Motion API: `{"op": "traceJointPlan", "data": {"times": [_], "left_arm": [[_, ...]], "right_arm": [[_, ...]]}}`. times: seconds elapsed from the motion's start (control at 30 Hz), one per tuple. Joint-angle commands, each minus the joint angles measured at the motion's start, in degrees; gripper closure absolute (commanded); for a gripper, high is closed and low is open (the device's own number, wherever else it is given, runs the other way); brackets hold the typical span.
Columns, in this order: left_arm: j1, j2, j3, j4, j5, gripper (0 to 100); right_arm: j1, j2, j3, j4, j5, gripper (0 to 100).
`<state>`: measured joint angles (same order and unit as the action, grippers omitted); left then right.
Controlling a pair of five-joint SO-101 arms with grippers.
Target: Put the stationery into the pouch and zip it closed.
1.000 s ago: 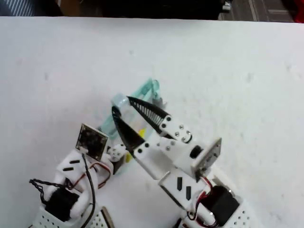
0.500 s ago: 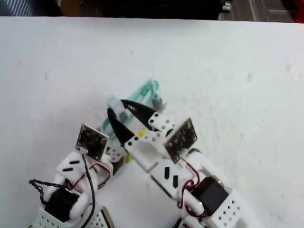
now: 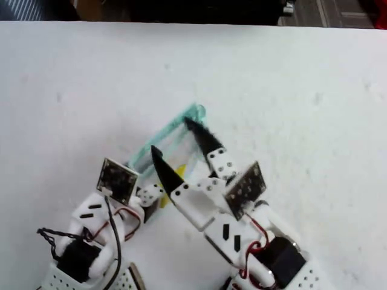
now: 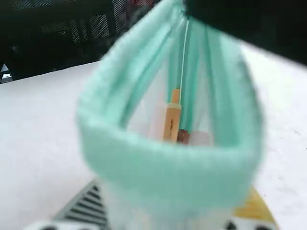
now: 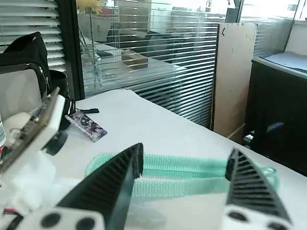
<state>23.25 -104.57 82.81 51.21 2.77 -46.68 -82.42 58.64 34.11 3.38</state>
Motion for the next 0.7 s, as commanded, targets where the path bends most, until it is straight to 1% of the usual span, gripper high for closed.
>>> {"op": "traceJointPlan", "data": {"times": [0.0,0.13,0.2,0.27,0.33,0.47,0.57,0.67], "left_arm": [[0.57,0.13,-3.08,0.26,-0.44,76],[0.57,0.13,-3.08,0.35,-0.44,76],[0.57,0.13,-3.08,0.35,-0.44,78],[0.66,0.13,-3.08,0.35,-0.44,82],[0.84,0.13,-3.08,0.18,-0.44,84],[1.01,0.13,-2.99,0.18,-0.44,87],[1.1,0.13,-1.93,-0.7,-0.44,90],[1.1,0.13,0.09,-3.96,-0.53,98]], "right_arm": [[0.22,-1.36,-3.08,3.47,0.26,71.9],[0.22,-1.36,-8.53,7.6,0.26,74.9],[1.63,-1.01,-11.34,9.45,0.26,76.0],[4.53,-1.01,-13.71,11.38,0.26,76.9],[8.92,-1.01,-16.09,14.29,0.26,77.3],[17.01,-1.01,-19.6,21.85,-0.18,77.1],[19.56,-1.45,-19.52,26.95,0.26,76.9],[19.65,-1.45,-19.52,29.76,0.26,77.2]]}}
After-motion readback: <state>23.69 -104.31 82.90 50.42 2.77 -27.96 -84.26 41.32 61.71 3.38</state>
